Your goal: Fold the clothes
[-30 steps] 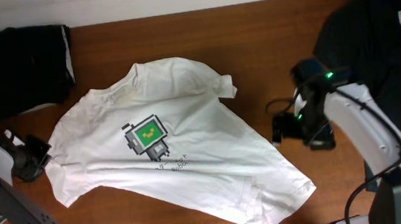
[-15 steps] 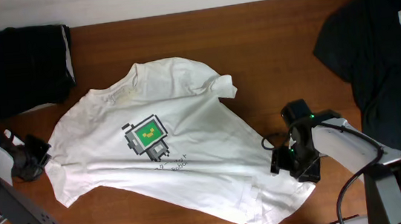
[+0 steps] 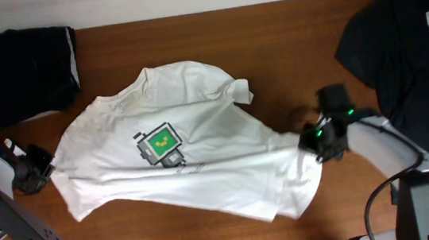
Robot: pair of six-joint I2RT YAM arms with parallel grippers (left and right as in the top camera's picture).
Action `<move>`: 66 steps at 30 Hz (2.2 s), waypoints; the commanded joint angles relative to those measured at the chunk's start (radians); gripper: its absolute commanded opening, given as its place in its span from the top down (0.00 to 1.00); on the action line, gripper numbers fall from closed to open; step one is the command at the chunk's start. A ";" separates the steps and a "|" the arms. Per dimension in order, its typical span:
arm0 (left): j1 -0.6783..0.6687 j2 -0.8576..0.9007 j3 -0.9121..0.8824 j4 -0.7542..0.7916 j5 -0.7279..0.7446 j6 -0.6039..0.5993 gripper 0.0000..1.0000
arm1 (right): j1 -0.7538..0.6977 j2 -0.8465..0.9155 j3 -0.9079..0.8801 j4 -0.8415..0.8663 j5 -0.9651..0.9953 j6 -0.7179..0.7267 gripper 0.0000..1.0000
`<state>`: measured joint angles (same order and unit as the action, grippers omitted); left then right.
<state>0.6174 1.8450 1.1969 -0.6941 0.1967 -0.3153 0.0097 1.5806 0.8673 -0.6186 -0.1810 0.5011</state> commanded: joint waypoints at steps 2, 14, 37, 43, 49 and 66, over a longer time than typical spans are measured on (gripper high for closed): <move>-0.029 0.012 0.014 0.003 0.031 -0.010 0.99 | -0.155 0.018 0.270 0.033 0.031 -0.105 0.96; -0.313 0.016 0.014 0.064 0.045 -0.055 0.99 | -0.166 0.510 1.042 -0.288 -0.129 -0.193 0.01; -0.340 0.056 0.014 0.065 0.016 -0.054 0.91 | 0.029 0.414 0.647 -0.533 0.098 -0.388 0.37; -0.340 0.057 0.014 0.065 0.016 -0.055 0.91 | 0.029 0.422 0.542 -0.312 0.061 -0.380 0.39; -0.340 0.057 0.014 0.065 -0.013 -0.054 0.91 | 0.029 0.424 0.542 -0.215 0.061 -0.361 0.46; -0.340 0.056 0.014 0.063 -0.037 -0.055 0.89 | 0.035 0.444 0.713 0.050 0.050 -0.256 0.96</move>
<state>0.2768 1.8919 1.1969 -0.6312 0.1902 -0.3637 0.0418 2.0083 1.5703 -0.6033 -0.1253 0.2249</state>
